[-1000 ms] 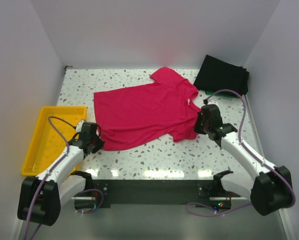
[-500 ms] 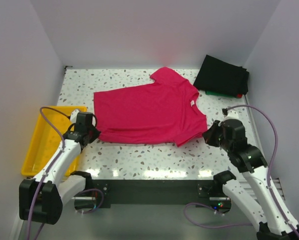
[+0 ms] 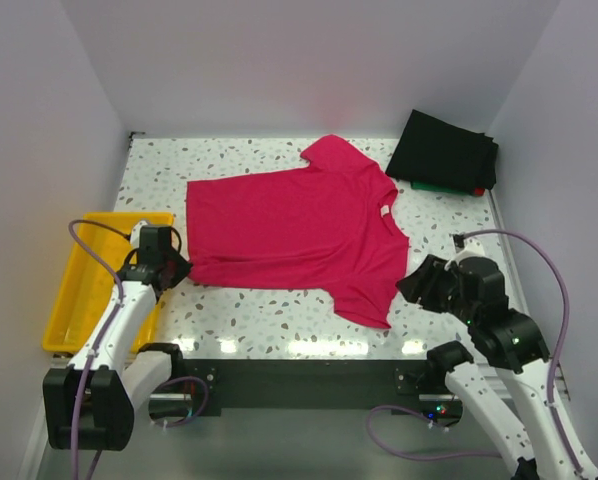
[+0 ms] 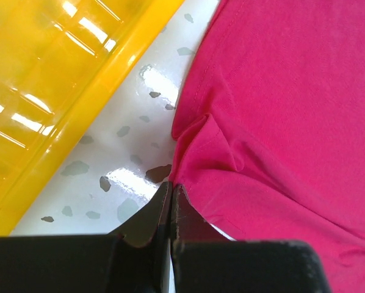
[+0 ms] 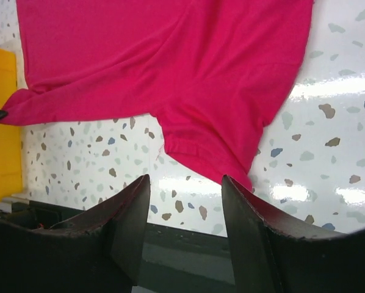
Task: Fold and stack the t-shirts
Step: Flatten the tshirt out
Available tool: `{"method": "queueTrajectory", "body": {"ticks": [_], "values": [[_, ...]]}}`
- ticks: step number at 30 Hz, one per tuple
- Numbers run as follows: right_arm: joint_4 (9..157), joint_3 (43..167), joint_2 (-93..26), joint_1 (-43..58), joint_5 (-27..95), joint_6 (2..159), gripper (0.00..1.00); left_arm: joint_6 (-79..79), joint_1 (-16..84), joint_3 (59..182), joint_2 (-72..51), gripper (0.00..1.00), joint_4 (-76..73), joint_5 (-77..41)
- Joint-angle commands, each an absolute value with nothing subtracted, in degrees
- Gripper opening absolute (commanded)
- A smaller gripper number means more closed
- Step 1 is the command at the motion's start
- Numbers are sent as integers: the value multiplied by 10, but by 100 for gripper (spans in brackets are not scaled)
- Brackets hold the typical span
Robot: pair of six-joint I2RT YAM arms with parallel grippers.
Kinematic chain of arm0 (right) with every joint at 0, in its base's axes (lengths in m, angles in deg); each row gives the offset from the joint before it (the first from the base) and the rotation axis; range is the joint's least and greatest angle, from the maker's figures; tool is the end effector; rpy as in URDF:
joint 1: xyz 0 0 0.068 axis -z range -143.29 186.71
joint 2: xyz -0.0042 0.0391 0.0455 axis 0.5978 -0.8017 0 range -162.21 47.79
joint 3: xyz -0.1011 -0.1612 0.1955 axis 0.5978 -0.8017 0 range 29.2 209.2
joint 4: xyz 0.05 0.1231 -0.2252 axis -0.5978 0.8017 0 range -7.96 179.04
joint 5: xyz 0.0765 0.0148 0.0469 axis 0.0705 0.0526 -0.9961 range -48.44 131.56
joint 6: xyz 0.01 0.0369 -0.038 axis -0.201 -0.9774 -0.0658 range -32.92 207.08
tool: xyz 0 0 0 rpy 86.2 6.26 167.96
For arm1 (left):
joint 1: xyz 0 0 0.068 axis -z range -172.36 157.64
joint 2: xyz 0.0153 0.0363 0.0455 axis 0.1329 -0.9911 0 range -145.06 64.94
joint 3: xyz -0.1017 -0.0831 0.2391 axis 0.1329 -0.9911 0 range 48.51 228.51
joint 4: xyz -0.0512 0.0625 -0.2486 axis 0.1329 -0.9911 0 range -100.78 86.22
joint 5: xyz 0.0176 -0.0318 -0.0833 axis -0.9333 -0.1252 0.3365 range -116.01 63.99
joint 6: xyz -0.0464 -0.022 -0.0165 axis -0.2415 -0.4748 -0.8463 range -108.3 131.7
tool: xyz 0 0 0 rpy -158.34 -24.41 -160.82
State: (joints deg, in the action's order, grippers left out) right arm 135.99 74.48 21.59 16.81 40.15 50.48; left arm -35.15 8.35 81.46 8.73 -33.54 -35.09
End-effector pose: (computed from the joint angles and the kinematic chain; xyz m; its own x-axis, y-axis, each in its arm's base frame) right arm 0.0796 0.0297 0.3042 -0.6458 0.4001 -0.6503 0.0321 0.8652 0.5004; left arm 0.1876 0.0033 0.2040 -0.4860 -0.7144 -0.5034 -0.6393 0.6834 -0.3526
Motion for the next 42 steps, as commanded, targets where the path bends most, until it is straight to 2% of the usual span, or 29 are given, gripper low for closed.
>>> {"method": "queueTrajectory", "body": {"ticks": [1,9,14,28,31,35,36,38,42], "values": [[1308,717,170,167,389,476,54,-341,79,805,97,0,-323,-330],[1132,673,-32,170,506,439,52,-333,80,803,104,0,-323,-319],[1046,659,-162,252,511,452,49,-330,80,804,107,0,-322,-310],[920,635,-307,293,496,446,46,-328,80,802,106,0,-322,-314],[910,622,-304,295,495,440,41,-344,79,795,105,0,-321,-327],[894,611,-310,294,468,437,26,-367,79,787,83,0,-307,-329],[891,610,-312,295,462,437,19,-373,78,784,77,0,-303,-333],[885,611,-315,294,446,439,13,-379,76,777,72,0,-297,-341],[885,611,-310,294,432,446,8,-388,59,771,62,0,-297,-354]]}}
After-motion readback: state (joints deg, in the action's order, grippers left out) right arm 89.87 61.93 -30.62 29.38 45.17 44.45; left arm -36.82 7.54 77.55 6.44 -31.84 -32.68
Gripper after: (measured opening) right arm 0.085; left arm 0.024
